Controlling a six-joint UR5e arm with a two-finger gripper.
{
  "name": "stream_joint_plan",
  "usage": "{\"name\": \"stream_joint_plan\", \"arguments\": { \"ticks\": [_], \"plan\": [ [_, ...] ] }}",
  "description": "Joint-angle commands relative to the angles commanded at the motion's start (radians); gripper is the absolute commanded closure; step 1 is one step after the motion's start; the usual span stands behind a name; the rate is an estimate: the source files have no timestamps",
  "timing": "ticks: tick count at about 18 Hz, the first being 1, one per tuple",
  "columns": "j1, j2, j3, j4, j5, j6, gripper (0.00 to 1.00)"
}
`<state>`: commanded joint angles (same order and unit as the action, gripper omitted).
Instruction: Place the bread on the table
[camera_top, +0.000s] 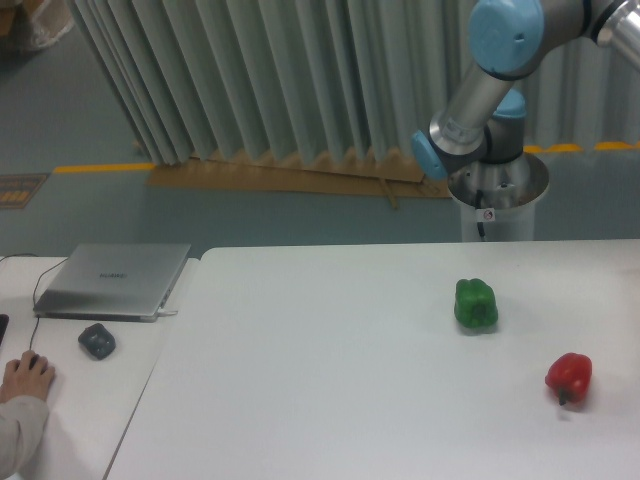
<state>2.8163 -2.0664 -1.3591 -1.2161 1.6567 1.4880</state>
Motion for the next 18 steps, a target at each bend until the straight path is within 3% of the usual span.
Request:
{"name": "stream_joint_plan", "arguments": {
  "ticks": [3, 6, 10, 13, 16, 18],
  "plan": [
    [-0.003, 0.038, -0.009, -0.06, -0.026, -0.003, 0.68],
    [-0.026, 0.097, -0.023, -0.167, -0.061, -0.032, 0.68],
    [-0.092, 0.126, -0.023, -0.23, -0.104, -0.174, 0.68],
    [-0.164, 0.135, -0.022, -0.227, -0.121, -0.258, 0.68],
    [-0.241, 0.126, -0.023, -0.146, -0.172, -0.366, 0.68],
    [-0.268, 0.114, -0.025, -0.138, -0.173, -0.423, 0.68]
  ]
}}
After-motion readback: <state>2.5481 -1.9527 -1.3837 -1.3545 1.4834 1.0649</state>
